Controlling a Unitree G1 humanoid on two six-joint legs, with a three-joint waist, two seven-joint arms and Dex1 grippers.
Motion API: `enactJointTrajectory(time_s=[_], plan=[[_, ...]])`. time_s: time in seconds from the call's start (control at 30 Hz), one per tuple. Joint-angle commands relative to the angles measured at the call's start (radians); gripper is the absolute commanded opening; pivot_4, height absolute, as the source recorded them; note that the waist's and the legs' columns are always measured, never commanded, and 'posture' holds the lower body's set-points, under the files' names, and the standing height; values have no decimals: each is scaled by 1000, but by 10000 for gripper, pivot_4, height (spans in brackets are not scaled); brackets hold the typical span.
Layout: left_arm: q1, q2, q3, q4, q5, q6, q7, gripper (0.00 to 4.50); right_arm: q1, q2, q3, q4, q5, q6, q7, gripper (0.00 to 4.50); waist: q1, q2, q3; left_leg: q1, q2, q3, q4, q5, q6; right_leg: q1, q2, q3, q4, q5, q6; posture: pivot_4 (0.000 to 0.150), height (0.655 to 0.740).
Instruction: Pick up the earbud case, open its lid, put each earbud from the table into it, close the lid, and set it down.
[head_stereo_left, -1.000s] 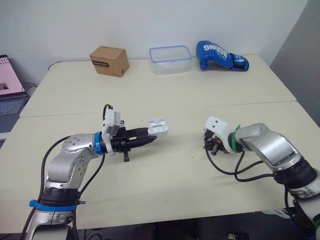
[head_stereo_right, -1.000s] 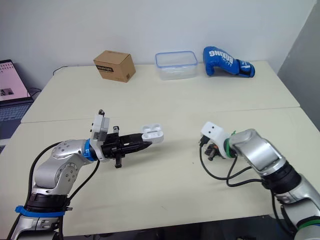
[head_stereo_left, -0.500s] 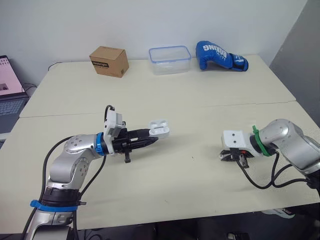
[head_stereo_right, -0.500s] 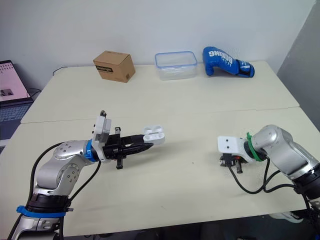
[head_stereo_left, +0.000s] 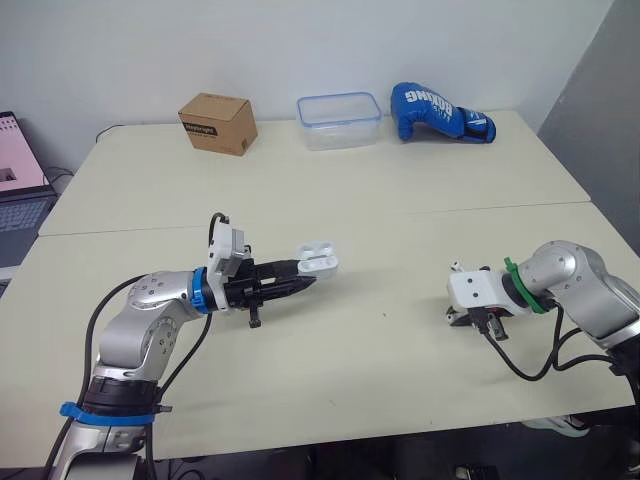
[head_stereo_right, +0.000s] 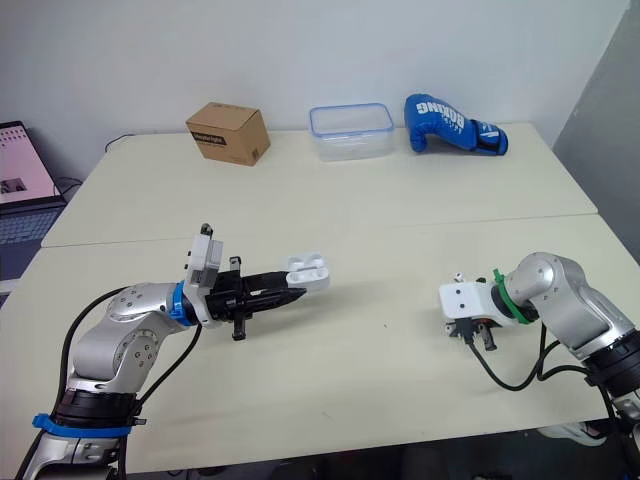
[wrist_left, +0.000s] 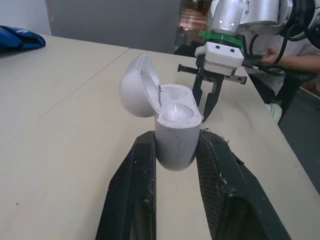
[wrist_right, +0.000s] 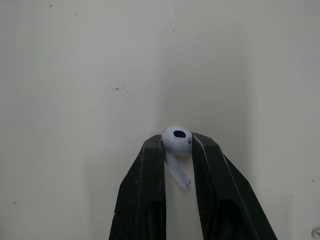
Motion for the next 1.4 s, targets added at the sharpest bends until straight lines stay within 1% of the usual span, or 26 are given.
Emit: enactJointTrajectory(time_s=[0.03,0.13,0.2,0.23,0.33,0.53,0.8,1.07,1.3,1.4], plan=[[-8,7,5,-30,-1,-18,-8,7753,9,10,-25,16,-29,-17,-8,3860,0,0,0,0,0,0,0,0,0,0,0,0,0,0,0,1500,7307],[-8,8,4,-31,-1,-17,-8,7753,14,10,-31,15,-31,-11,9,3860,0,0,0,2,0,1,0,0,0,2,0,1,0,0,0,1500,7307],[-10,7,4,-30,-1,-17,-8,7753,15,12,-34,15,-32,-10,12,11101,0,0,0,4,0,0,0,0,0,4,0,1,-1,0,0,1500,7307],[-10,7,4,-31,-1,-16,-7,7753,16,13,-36,16,-36,-15,8,13353,0,0,0,4,0,0,-1,0,0,5,0,0,-1,0,0,1500,7307],[-10,5,4,-32,-2,-15,-5,7753,12,16,-42,16,-44,-18,11,23311,2,0,0,5,0,0,-1,0,0,5,0,0,-1,0,0,1500,7307],[-14,4,2,-28,1,-19,-4,7753,-14,1,-49,-30,-68,-37,47,23311,3,0,0,5,0,0,-1,0,0,5,0,0,-1,0,0,1500,7307],[-20,-5,-2,-24,4,-22,-3,7753,-16,-23,-28,-108,-153,-116,100,23311,2,0,0,5,0,0,-1,0,0,5,0,0,-1,0,0,1500,7307],[-23,-14,-4,-23,9,-20,0,7753,-82,15,17,-61,-240,-164,152,23311,1,0,0,5,0,0,-1,0,0,5,0,0,-1,0,0,1500,7307],[-16,-14,-4,-31,9,-20,3,7753,-138,28,44,-58,-259,-159,249,23311,1,0,0,5,0,0,-1,0,0,5,0,1,-1,0,0,1500,7307],[-15,-17,-4,-33,9,-20,7,7753,-157,42,58,-64,-266,-138,263,23311,1,0,0,5,0,0,-1,0,0,5,0,1,-1,0,0,1500,7307]])
